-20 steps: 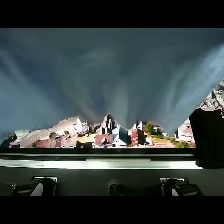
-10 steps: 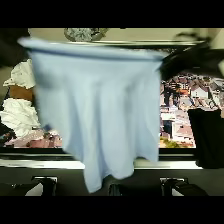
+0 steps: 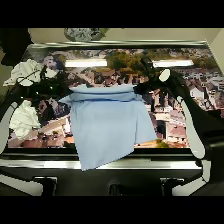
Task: Fold the shirts.
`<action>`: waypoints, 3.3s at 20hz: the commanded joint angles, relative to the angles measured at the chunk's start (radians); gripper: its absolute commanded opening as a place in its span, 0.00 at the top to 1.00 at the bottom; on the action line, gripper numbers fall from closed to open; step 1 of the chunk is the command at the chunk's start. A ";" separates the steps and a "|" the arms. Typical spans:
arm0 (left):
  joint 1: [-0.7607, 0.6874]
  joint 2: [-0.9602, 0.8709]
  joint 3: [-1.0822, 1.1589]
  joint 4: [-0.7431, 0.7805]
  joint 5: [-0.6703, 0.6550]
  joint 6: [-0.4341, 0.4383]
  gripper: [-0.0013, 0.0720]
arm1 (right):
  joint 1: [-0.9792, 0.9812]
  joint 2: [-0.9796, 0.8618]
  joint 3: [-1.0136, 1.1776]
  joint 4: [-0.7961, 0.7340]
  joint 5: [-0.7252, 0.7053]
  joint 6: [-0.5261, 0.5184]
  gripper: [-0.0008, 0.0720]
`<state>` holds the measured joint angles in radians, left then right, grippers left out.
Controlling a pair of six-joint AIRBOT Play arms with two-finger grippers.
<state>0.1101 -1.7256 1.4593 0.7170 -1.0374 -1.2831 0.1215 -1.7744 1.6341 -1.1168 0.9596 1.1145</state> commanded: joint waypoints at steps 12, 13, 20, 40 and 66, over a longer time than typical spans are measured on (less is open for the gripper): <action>0.114 -0.022 0.102 0.274 -0.480 -0.025 0.08 | -0.305 0.241 -0.141 -0.013 0.713 -0.142 0.06; 0.105 -0.022 0.051 0.269 -0.476 -0.009 0.08 | -0.292 0.286 -0.243 0.000 0.665 -0.142 0.06; 0.023 -0.025 -0.146 0.260 -0.342 0.049 0.08 | -0.171 0.494 -0.830 0.199 0.346 -0.146 0.02; -0.040 0.019 -0.154 0.213 -0.346 0.011 0.94 | -0.100 0.471 -0.900 0.243 -0.088 -0.076 0.93; -0.133 0.154 -0.320 0.320 -0.330 -0.084 0.13 | -0.658 0.493 -0.773 0.018 0.527 -0.267 0.12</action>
<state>-0.0685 -1.5753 1.2472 1.0107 -1.3975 -1.3773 -0.5098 -1.2831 0.9436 -1.1236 1.3930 0.8761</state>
